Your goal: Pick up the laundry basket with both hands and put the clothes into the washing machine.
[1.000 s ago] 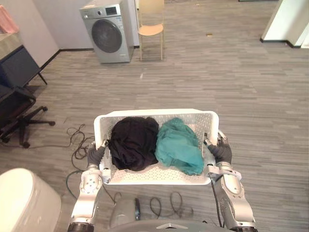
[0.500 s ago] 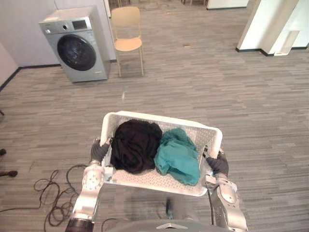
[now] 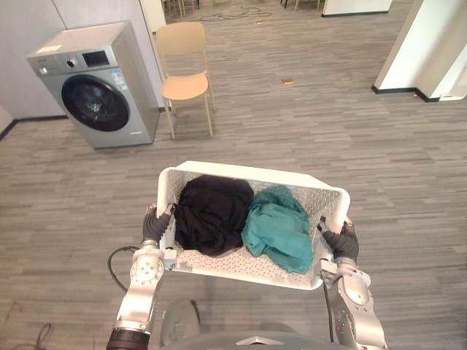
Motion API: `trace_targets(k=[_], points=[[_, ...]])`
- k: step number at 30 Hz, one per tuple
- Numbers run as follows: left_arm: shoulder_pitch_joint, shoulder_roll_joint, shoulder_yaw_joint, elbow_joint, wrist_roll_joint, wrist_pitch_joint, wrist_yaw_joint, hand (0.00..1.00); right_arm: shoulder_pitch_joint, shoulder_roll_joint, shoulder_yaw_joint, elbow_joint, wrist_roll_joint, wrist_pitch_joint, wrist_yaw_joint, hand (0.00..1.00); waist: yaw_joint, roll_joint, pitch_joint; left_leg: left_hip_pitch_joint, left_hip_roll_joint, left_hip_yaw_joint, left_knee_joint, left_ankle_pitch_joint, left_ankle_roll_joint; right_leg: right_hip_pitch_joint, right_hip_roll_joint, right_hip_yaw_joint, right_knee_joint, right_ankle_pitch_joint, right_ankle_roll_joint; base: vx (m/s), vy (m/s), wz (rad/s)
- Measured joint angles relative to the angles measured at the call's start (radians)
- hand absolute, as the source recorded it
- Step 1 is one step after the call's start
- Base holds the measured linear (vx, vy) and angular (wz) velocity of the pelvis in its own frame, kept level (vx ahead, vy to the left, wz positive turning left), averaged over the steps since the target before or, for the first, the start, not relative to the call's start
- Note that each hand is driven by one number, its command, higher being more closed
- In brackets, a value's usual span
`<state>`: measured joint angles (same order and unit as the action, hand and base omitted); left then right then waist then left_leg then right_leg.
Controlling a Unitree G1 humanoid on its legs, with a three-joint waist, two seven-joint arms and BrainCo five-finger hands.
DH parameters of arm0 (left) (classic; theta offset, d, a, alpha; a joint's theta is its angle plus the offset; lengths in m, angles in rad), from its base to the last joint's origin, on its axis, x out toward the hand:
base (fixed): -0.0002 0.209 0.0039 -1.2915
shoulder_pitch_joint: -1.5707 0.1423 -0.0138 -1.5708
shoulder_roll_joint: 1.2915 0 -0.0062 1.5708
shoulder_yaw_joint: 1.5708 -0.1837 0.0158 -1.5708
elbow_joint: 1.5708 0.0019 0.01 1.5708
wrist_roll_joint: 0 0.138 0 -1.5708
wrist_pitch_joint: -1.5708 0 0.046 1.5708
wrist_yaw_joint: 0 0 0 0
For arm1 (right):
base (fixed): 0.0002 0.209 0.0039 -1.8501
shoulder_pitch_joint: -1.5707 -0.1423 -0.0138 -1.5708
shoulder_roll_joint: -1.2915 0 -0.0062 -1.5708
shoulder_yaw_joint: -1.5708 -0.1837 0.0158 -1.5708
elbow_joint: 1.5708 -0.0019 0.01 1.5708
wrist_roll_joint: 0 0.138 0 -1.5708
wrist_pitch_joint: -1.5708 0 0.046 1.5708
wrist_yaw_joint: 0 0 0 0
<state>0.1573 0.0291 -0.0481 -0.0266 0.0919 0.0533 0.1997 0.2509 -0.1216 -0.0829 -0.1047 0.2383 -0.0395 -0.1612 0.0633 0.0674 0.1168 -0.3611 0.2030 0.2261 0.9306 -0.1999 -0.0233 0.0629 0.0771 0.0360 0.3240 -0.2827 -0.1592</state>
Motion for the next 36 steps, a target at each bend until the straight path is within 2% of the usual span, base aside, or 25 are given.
trace_targets(k=[2,3,4,5,6,7,8,9,11,12,13,15,16,17,18,19,21,22,23,25,26,28,31,35,36], points=[[0.037,-0.023,0.024,-0.042,0.000,0.000,-0.003,1.00,-0.017,-0.007,0.011,0.004,0.000,0.000,0.013,1.00,0.003,0.013,-0.009,-0.011,-0.030,0.073,-0.381,0.036,-0.043,0.077,-0.009,0.010,-0.045,-0.044,0.008,0.67,0.102,-0.23],[0.057,-0.032,0.027,-0.068,0.000,0.000,-0.004,1.00,-0.017,-0.009,0.010,0.004,0.000,-0.001,0.022,1.00,0.004,0.014,-0.014,0.002,-0.057,0.116,-0.548,0.083,-0.052,0.127,-0.022,0.005,-0.080,-0.055,0.072,0.91,0.186,-0.12],[0.077,-0.043,0.026,-0.093,0.001,-0.001,-0.004,1.00,-0.012,-0.010,0.006,0.003,-0.001,-0.003,0.035,1.00,0.017,0.008,-0.028,0.008,-0.099,0.175,-0.616,0.111,-0.033,0.183,-0.033,0.010,-0.043,-0.090,0.174,0.79,0.183,-0.17],[0.079,-0.044,0.030,-0.092,0.001,0.000,-0.004,1.00,-0.014,-0.006,0.005,0.005,-0.001,-0.003,0.043,1.00,0.030,0.004,-0.029,0.020,-0.120,0.147,-0.599,0.159,0.034,0.177,-0.039,0.010,0.036,-0.107,0.203,1.01,0.248,-0.20],[0.088,-0.036,0.043,-0.091,0.001,-0.001,-0.005,1.00,-0.004,0.011,0.008,0.007,-0.001,-0.003,0.066,1.00,0.034,-0.029,-0.041,0.039,-0.167,0.120,-0.566,0.218,0.130,0.132,-0.074,0.011,0.257,-0.110,0.260,0.90,0.207,0.17],[0.087,-0.023,0.045,-0.091,0.001,-0.001,-0.009,1.00,0.004,0.031,0.005,0.015,-0.002,-0.004,0.074,1.00,0.018,-0.072,-0.051,0.053,-0.203,0.110,-0.503,0.155,0.148,0.062,-0.113,0.015,0.463,-0.052,0.362,0.92,0.165,0.48],[0.083,-0.018,0.042,-0.092,0.003,-0.001,-0.012,1.00,0.006,0.038,-0.001,0.023,-0.003,-0.010,0.076,1.00,0.013,-0.083,-0.054,0.061,-0.215,0.095,-0.462,0.090,0.154,0.011,-0.123,0.014,0.589,0.042,0.391,0.88,0.086,0.70],[0.081,-0.003,0.037,-0.092,0.010,-0.001,-0.013,1.00,0.001,0.040,-0.004,0.059,-0.003,-0.019,0.086,1.00,0.007,-0.104,-0.057,0.081,-0.226,0.069,-0.397,0.005,0.149,-0.083,-0.138,-0.003,0.789,0.256,0.382,0.84,0.028,0.56],[0.080,0.008,0.046,-0.081,0.010,0.002,-0.013,1.00,0.011,0.074,-0.001,0.073,-0.010,-0.020,0.094,1.00,0.008,-0.117,-0.043,0.192,-0.263,0.027,-0.412,-0.065,0.129,-0.188,-0.181,-0.046,0.973,0.173,0.362,0.88,-0.004,0.62],[0.079,0.011,0.046,-0.080,0.011,0.005,-0.012,1.00,0.029,0.073,0.001,0.075,-0.010,-0.022,0.095,1.00,-0.014,-0.083,-0.033,0.294,-0.264,-0.046,-0.457,-0.107,0.117,-0.272,-0.174,-0.086,0.980,0.077,0.246,0.62,-0.039,0.82],[0.076,0.016,0.046,-0.080,0.011,0.005,-0.013,1.00,0.037,0.073,0.004,0.073,-0.009,-0.023,0.097,1.00,-0.024,-0.068,-0.032,0.332,-0.258,-0.080,-0.483,-0.116,0.112,-0.320,-0.167,-0.091,0.954,0.045,0.220,0.87,-0.108,1.31],[0.050,0.035,0.042,-0.079,0.011,0.005,-0.018,1.00,0.056,0.072,0.004,0.049,-0.007,-0.024,0.105,1.00,-0.063,-0.041,-0.033,0.413,-0.225,-0.173,-0.557,-0.129,0.105,-0.442,-0.135,-0.068,0.739,-0.005,0.208,0.70,-0.165,1.45],[0.034,0.046,0.044,-0.077,0.011,0.002,-0.021,1.00,0.060,0.070,0.002,0.028,0.000,-0.027,0.114,1.00,-0.081,-0.039,-0.035,0.473,-0.199,-0.220,-0.614,-0.127,0.075,-0.461,-0.124,-0.007,0.348,0.042,0.230,0.57,-0.197,1.33],[0.028,0.049,0.044,-0.077,0.011,0.002,-0.021,1.00,0.061,0.070,0.002,0.020,0.002,-0.027,0.116,1.00,-0.080,-0.047,-0.039,0.495,-0.191,-0.234,-0.626,-0.137,0.059,-0.460,-0.128,0.027,0.201,0.083,0.230,0.75,-0.309,1.38],[0.022,0.053,0.048,-0.077,0.011,-0.002,-0.018,1.00,0.074,0.071,0.005,0.004,0.002,-0.026,0.119,1.00,-0.076,-0.073,-0.050,0.536,-0.190,-0.273,-0.618,-0.179,0.019,-0.458,-0.129,0.102,0.008,0.191,0.239,0.79,-0.400,1.20],[0.019,0.040,0.045,-0.057,0.010,-0.004,-0.015,1.00,0.082,0.070,0.003,-0.004,0.005,-0.024,0.120,1.00,-0.082,-0.069,-0.052,0.554,-0.166,-0.339,-0.543,-0.226,0.020,-0.447,-0.105,0.119,0.103,0.301,0.285,0.94,-0.505,1.13],[0.022,-0.005,0.047,-0.028,0.012,-0.004,-0.006,1.00,0.077,0.036,0.001,-0.011,0.012,-0.015,0.120,1.00,-0.073,-0.026,-0.054,0.495,-0.121,-0.375,-0.312,-0.193,0.000,-0.437,-0.077,0.053,0.229,0.176,0.236,0.74,-0.404,0.73],[0.024,-0.012,0.047,-0.028,0.012,-0.004,-0.004,1.00,0.083,0.024,0.000,-0.040,0.012,-0.013,0.120,1.00,-0.075,-0.006,-0.045,0.399,-0.085,-0.364,-0.071,-0.075,-0.047,-0.410,-0.066,0.007,0.291,0.108,0.199,0.66,-0.312,0.47],[0.026,-0.014,0.052,-0.028,0.010,-0.004,-0.004,1.00,0.084,0.021,0.000,-0.054,0.014,-0.013,0.118,1.00,-0.063,0.007,-0.038,0.302,-0.020,-0.322,0.144,0.073,-0.057,-0.371,-0.040,-0.021,0.303,0.064,0.156,0.64,-0.280,0.29],[0.026,-0.018,0.054,-0.028,0.008,-0.004,-0.004,1.00,0.076,0.029,0.000,-0.054,0.044,-0.015,0.107,1.00,-0.046,0.035,-0.019,0.209,0.062,-0.241,0.386,0.087,0.010,-0.277,-0.005,-0.031,0.264,0.039,0.117,0.59,-0.195,-0.06],[0.026,-0.016,0.056,-0.025,0.008,-0.005,-0.004,1.00,0.087,0.037,0.001,-0.055,0.046,-0.016,0.104,1.00,-0.044,0.009,0.000,0.158,0.071,-0.193,0.465,0.060,0.051,-0.202,-0.008,-0.031,0.221,0.020,0.107,0.62,-0.177,0.06],[0.026,-0.012,0.057,-0.024,0.008,-0.009,-0.004,1.00,0.100,0.042,0.002,-0.066,0.048,-0.019,0.104,1.00,-0.038,-0.018,0.010,0.107,0.046,-0.123,0.395,0.014,0.048,-0.119,-0.041,-0.030,0.166,-0.006,0.105,0.46,-0.108,0.17],[0.023,-0.035,0.067,-0.024,0.006,-0.022,-0.006,1.00,0.091,0.032,-0.007,-0.079,0.049,-0.023,0.105,1.00,-0.036,-0.020,0.009,0.034,-0.005,-0.092,-0.030,-0.037,0.015,-0.049,-0.096,-0.027,0.121,-0.049,0.123,0.44,0.007,0.07],[0.023,-0.043,0.066,-0.024,0.006,-0.022,-0.010,1.00,0.086,0.032,-0.019,-0.077,0.048,-0.023,0.108,1.00,-0.035,-0.017,0.008,0.028,-0.075,-0.236,-0.504,0.014,-0.049,0.039,-0.151,0.005,0.086,-0.083,0.173,0.46,0.159,-0.12],[0.024,-0.044,0.065,-0.026,0.006,-0.022,-0.009,1.00,0.079,0.033,-0.021,-0.076,0.046,-0.023,0.108,1.00,-0.030,-0.019,0.003,0.029,-0.090,-0.274,-0.568,0.051,-0.058,0.061,-0.169,0.035,0.089,-0.106,0.216,0.60,0.395,-0.44]])
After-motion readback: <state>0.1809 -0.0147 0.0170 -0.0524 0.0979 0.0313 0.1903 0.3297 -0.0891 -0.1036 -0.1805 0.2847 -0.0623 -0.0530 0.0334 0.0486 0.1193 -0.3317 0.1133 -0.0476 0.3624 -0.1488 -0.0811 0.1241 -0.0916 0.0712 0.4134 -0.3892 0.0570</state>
